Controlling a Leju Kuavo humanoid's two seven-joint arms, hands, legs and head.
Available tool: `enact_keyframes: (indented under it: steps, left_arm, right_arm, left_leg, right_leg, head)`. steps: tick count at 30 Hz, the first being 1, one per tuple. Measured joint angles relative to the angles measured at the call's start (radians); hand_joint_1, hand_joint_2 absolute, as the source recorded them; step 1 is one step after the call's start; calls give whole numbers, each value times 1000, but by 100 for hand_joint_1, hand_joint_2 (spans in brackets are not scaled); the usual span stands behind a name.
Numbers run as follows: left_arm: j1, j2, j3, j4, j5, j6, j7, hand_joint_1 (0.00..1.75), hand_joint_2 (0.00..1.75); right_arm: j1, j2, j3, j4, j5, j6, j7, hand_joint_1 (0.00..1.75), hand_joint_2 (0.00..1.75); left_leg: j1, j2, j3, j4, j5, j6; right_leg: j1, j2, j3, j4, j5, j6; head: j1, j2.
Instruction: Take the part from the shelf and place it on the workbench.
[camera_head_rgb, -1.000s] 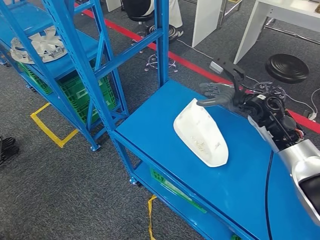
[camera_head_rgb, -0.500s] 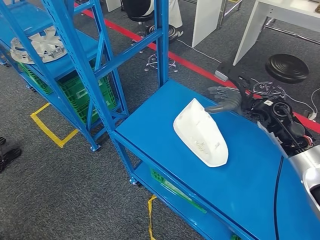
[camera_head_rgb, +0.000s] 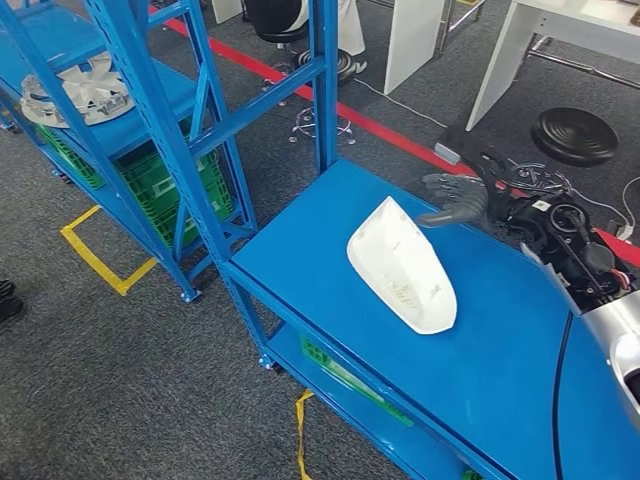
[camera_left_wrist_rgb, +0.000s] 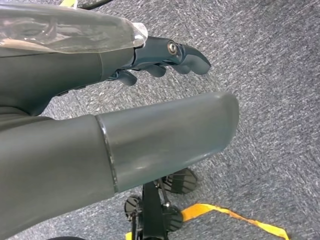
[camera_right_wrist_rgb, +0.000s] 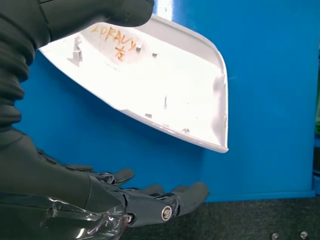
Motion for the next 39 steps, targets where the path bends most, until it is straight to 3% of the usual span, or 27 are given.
enact_keyframes:
  steps: [10,18,27,39]
  left_arm:
    - [0,0,0,0,0,0,-1,0,0]
    - [-1,-1,0,0,8,5,-2,0,0]
    - [-2,-1,-1,0,14,8,-2,0,0]
    - [-3,-3,-1,0,23,9,-2,0,0]
  right_arm:
    - [-3,-4,2,22,22,15,-19,0,175]
    - [-58,7,36,138,114,55,-120,0,175]
    - [-143,67,77,327,181,81,-211,0,175]
    - [-205,155,119,498,214,91,-267,0,175]
  left_leg:
    - [0,0,0,0,0,0]
    - [0,0,-1,0,0,0]
    - [0,0,-1,0,0,0]
    - [0,-1,-1,0,0,0]
  right_leg:
    - [0,0,0,0,0,0]
    - [0,0,0,0,0,0]
    - [0,0,0,0,0,0]
    - [1,-1,0,0,0,0]
  head:
    - [0,0]
    - [0,0]
    - [0,0]
    - [0,0]
